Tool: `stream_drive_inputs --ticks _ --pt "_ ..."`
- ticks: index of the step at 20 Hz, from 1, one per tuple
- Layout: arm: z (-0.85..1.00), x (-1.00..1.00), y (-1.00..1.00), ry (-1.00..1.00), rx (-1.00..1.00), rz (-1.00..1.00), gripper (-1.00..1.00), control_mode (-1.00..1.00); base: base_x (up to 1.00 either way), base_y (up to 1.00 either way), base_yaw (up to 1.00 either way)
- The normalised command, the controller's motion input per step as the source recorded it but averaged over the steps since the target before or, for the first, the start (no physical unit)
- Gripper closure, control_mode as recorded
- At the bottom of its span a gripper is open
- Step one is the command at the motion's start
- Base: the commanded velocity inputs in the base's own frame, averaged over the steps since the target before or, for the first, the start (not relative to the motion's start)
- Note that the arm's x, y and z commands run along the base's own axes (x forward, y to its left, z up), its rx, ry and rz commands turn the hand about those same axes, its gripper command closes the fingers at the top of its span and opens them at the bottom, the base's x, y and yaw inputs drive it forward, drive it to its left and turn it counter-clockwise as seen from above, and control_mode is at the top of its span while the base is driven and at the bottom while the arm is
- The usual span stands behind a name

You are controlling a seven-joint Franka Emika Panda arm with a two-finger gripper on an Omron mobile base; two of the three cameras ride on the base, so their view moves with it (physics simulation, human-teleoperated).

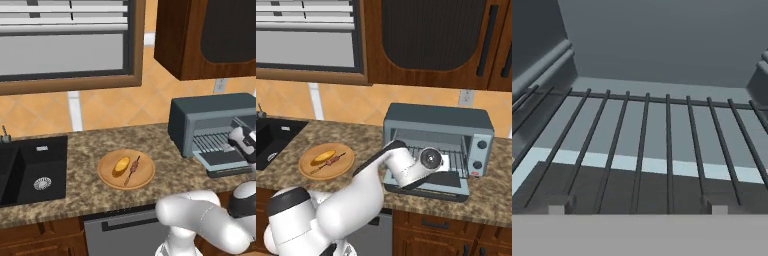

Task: Pick up the kebab skewer and baguette bread, and place them inside the toaster oven. Close the toaster oven door and start by setting the timer.

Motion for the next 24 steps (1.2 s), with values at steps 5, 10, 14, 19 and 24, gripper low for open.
stream_drive_inputs --ticks 5,10,14,19,24 --pt "0.59 -0.66 -0.18 0.05 0.00 0.00 -1.00 -1.00 0.00 0.00 0.00" --pt "0.86 -0.58 0.64 0.22 -0.02 0.00 -1.00 -1.00 0.00 0.00 0.00" --pt "0.00 -0.24 1.00 0.36 -0.06 -0.10 -1.00 -1.00 0.00 0.00 0.00" --pt "0.00 -0.27 1.00 0.13 0.00 -0.05 -1.00 -1.00 0.00 0.00 0.00" --pt "-0.11 -0.03 1.00 0.07 0.00 -0.04 -1.00 -1.00 0.00 0.00 0.00"
